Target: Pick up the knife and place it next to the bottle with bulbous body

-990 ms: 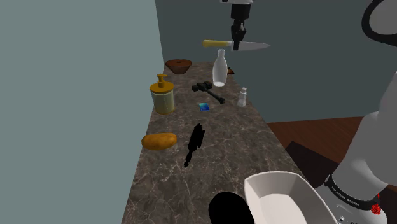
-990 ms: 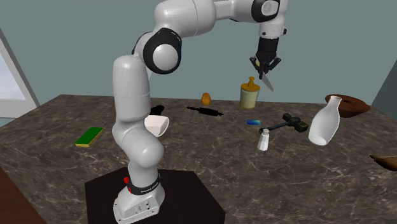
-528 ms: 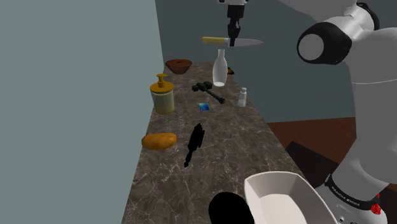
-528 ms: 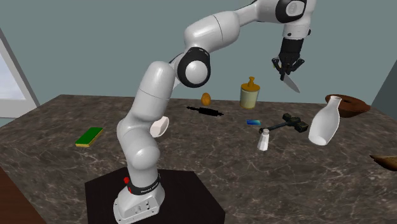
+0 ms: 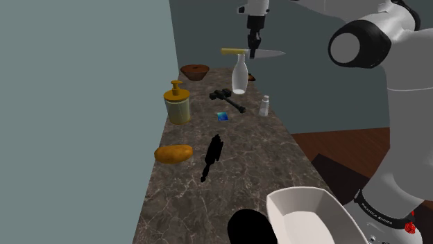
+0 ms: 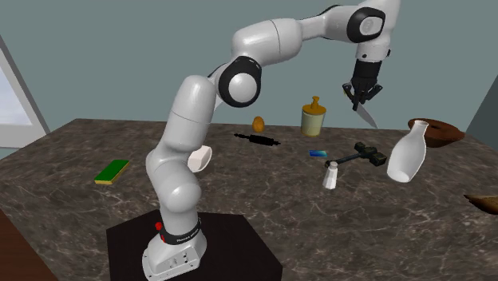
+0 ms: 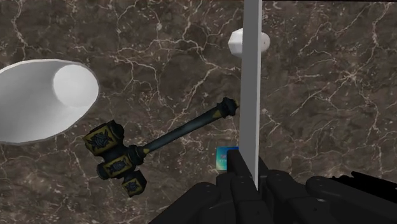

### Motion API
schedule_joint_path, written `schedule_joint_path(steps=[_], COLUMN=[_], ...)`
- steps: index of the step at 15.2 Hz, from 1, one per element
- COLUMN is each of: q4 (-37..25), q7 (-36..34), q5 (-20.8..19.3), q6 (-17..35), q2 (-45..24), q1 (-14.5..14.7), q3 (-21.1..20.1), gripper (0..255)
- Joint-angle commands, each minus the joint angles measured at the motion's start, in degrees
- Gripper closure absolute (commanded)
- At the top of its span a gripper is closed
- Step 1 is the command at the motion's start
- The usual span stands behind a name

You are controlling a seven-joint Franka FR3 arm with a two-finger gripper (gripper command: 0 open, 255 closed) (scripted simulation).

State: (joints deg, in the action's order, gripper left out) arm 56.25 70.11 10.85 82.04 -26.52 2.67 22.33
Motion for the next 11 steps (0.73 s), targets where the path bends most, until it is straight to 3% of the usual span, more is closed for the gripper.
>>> schedule_joint_path(steps=[1, 11], q4=[3.7, 16.7], q7=[0.1, 0.2], q5=[-0.5, -1.7], q6=[2.5, 12.2], q2=[1.3, 4.6], q1=[0.7, 2.8], q3=[0.1, 0.1], gripper=[255, 255])
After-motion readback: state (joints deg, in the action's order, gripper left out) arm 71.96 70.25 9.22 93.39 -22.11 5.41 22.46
